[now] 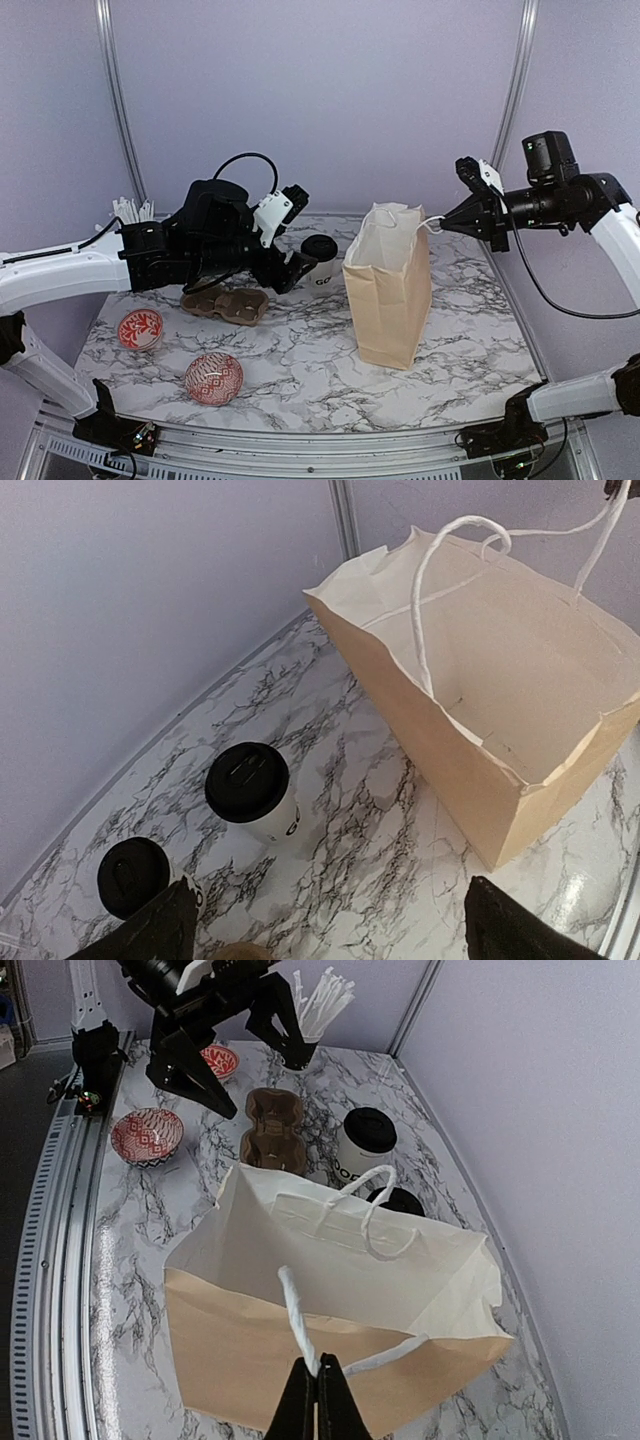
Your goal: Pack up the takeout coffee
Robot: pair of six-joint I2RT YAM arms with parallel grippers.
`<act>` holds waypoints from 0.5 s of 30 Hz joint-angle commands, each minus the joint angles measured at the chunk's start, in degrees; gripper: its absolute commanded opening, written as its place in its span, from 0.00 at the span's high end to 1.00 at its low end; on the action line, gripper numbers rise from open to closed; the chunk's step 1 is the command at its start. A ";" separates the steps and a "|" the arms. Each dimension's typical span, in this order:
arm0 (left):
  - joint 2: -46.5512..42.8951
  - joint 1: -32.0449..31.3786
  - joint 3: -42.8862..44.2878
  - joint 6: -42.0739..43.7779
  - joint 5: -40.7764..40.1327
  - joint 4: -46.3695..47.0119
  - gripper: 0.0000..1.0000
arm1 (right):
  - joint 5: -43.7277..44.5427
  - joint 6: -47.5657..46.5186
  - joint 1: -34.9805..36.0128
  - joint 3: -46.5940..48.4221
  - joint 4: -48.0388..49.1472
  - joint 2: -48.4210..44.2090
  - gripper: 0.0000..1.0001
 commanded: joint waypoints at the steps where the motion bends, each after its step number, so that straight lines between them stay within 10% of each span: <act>1: -2.19 -0.10 0.75 -4.15 11.22 1.41 0.06 | -1.85 2.07 0.48 -0.32 0.49 -1.23 0.95; 15: 12.06 -0.10 20.78 -28.33 19.05 -4.34 0.28 | -4.73 2.28 0.49 0.77 -0.38 -1.63 0.95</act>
